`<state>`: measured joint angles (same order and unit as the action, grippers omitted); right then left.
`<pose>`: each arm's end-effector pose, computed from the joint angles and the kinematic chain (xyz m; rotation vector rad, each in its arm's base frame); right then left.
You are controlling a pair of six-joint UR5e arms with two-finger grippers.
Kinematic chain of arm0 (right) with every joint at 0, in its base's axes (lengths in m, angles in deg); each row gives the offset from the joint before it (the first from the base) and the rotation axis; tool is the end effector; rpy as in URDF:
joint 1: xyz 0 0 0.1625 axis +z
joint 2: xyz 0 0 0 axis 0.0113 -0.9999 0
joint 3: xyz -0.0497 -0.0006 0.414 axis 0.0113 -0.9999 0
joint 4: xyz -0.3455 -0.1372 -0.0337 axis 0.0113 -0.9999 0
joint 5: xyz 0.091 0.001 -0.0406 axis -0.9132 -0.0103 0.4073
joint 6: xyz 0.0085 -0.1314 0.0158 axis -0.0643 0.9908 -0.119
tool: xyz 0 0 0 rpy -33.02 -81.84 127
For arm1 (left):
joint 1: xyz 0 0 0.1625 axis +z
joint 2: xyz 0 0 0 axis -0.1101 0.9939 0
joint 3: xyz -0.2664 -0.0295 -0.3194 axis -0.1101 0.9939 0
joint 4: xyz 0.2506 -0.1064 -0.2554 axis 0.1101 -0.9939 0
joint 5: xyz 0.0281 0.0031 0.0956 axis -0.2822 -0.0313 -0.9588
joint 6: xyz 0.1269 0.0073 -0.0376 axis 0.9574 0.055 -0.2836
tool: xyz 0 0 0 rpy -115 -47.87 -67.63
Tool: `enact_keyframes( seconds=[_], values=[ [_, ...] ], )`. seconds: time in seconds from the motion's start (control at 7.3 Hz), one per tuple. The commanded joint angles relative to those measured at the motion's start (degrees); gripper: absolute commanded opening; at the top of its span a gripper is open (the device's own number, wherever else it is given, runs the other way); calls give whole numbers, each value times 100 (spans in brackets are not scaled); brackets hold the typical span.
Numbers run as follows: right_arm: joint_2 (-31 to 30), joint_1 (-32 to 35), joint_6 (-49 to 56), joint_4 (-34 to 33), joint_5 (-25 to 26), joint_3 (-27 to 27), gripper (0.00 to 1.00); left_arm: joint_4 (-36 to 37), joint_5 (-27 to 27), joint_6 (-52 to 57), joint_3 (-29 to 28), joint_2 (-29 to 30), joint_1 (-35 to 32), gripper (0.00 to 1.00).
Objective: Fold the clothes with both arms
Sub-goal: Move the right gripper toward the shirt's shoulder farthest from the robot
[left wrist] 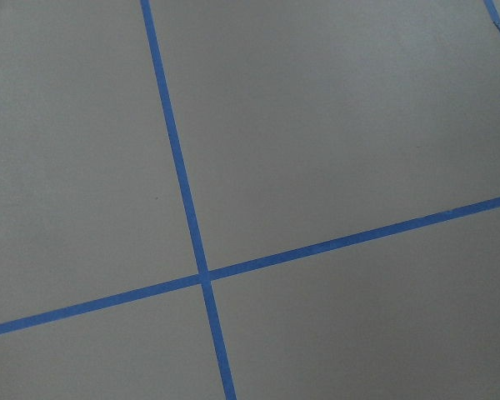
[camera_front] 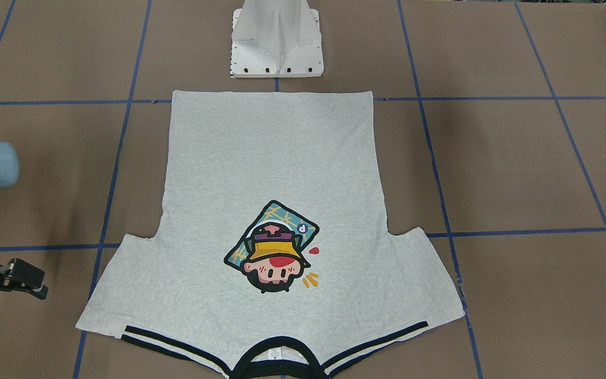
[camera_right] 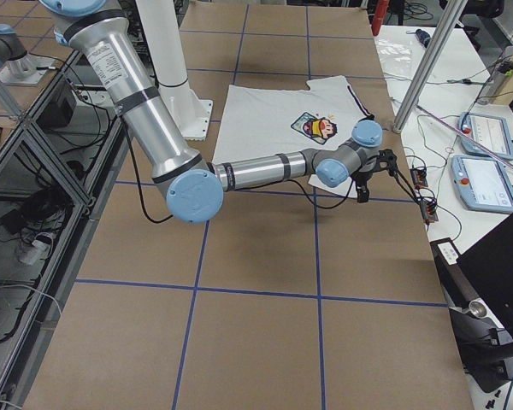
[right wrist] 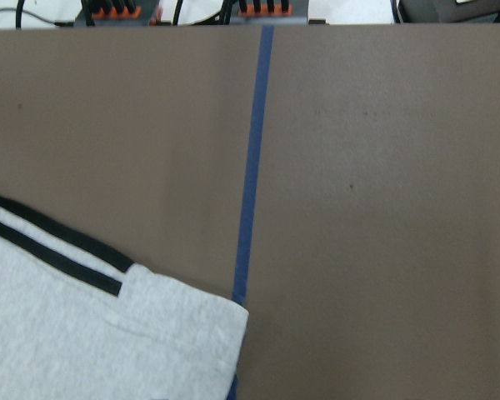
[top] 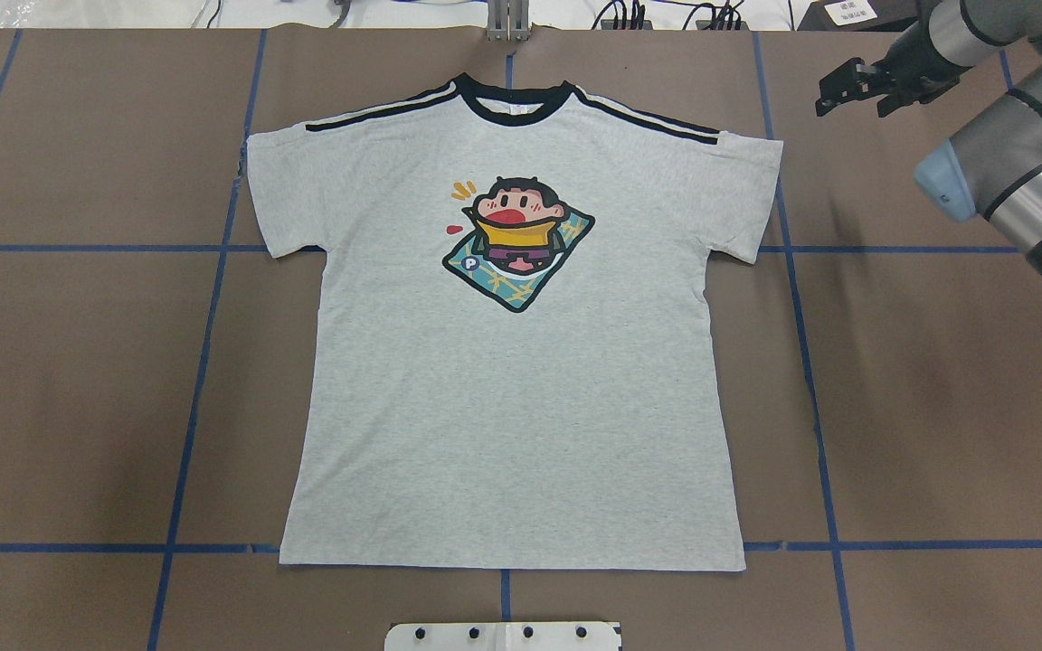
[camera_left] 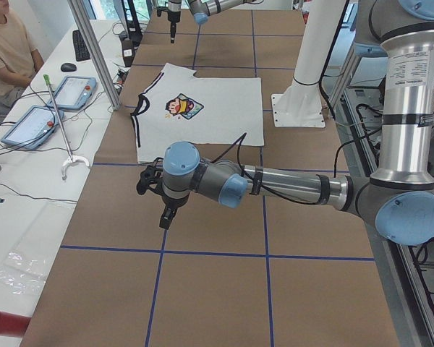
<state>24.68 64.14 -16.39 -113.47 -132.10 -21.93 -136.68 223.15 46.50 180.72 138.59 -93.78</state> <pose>-0.2502 -0.6677 0.4737 0.2956 -0.9060 0.0817 -0.0173 -0.4648 0.5873 0.3302 0.8110 0.1454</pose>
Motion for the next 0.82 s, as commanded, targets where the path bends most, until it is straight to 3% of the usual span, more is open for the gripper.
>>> enact_keyframes(
  seconds=[0.0,0.27,0.69],
  values=[
    [169,-430,-1149,840,1058,-434,89,0,9,-5,1,-9,1,100],
    [318,-537,-1378,875,1132,-890,95,-9,17,4,1,-9,18,100],
    [450,-678,-1670,884,1132,-1199,92,-9,44,-5,27,-9,18,100]
  ],
)
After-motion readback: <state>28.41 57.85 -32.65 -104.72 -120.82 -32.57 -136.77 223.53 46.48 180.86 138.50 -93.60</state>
